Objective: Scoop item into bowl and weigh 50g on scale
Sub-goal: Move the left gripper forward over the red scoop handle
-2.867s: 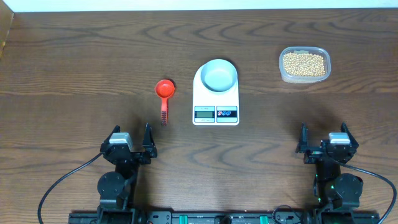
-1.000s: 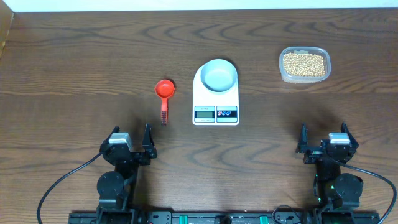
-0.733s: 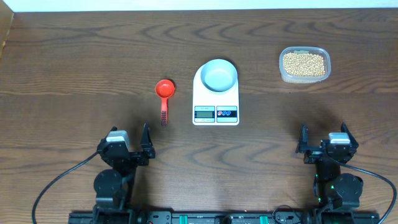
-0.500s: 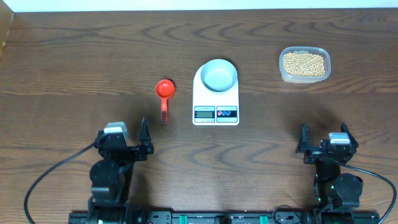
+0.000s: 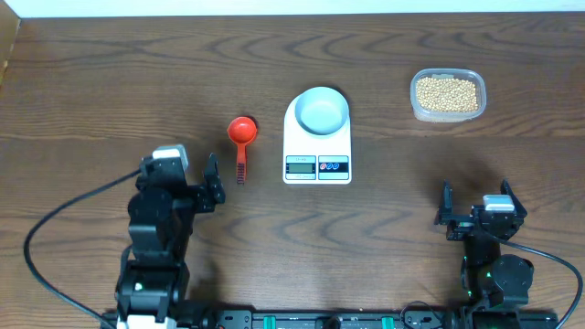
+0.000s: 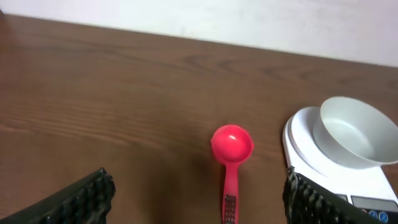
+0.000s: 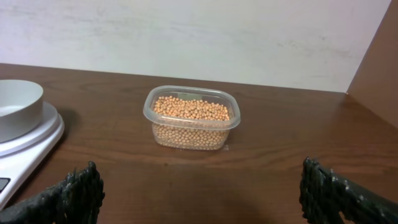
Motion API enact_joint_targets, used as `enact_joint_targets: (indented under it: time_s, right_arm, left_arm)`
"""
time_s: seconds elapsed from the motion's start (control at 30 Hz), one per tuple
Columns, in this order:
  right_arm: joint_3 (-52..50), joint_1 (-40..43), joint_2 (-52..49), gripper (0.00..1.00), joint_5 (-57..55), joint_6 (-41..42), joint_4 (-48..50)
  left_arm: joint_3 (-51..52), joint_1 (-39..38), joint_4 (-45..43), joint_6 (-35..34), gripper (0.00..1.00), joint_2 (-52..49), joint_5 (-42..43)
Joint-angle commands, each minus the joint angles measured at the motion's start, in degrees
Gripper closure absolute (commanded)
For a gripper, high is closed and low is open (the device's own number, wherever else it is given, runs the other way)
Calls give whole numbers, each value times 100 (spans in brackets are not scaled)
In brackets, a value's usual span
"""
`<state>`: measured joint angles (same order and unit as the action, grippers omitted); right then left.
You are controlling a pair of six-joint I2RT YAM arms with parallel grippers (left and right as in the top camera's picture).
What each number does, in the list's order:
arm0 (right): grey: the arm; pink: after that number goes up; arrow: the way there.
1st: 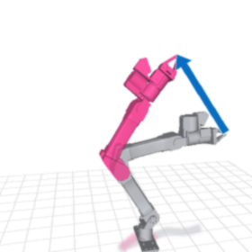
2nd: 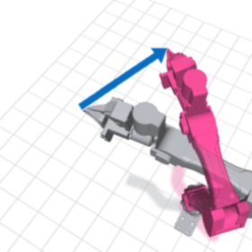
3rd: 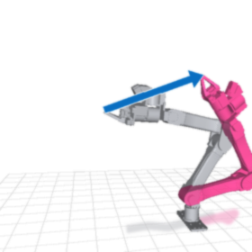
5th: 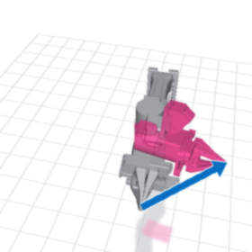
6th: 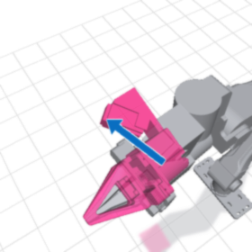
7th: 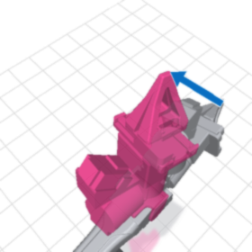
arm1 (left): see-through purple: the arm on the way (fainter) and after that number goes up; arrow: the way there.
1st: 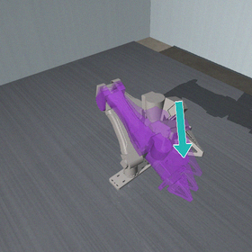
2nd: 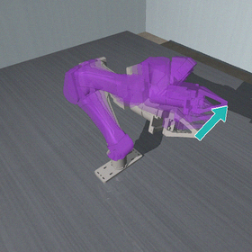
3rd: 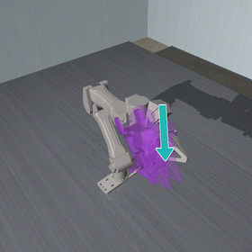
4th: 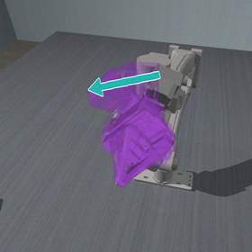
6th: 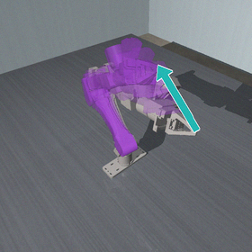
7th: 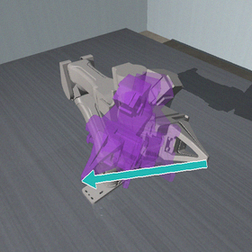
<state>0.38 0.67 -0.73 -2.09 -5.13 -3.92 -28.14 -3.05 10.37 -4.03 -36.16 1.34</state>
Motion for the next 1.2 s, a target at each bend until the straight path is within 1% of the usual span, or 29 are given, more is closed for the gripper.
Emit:
enact_joint_targets:
  time_s: [0.0,0.23,0.47,0.6,0.9,1.17]
  right_arm:
    - [-7,-50,0,1,31,-74,-26]
    - [-7,-50,0,1,31,-74,-26]
    - [-7,-50,0,1,31,-74,-26]
    - [-7,-50,0,1,31,-74,-26]
    - [-7,-50,0,1,31,-74,-26]
    - [-7,-50,0,1,31,-72,-26]
  left_arm:
    - [-568,31,214,37,11,-365,-48]
    - [-1821,31,1340,39,11,-1576,-50]
    - [-3088,31,2208,39,11,-3029,-50]
    - [-3646,31,2568,42,11,-3740,-52]
    - [-4391,31,2695,59,11,-5145,-50]
    - [-4813,31,2708,70,11,-5912,-50]
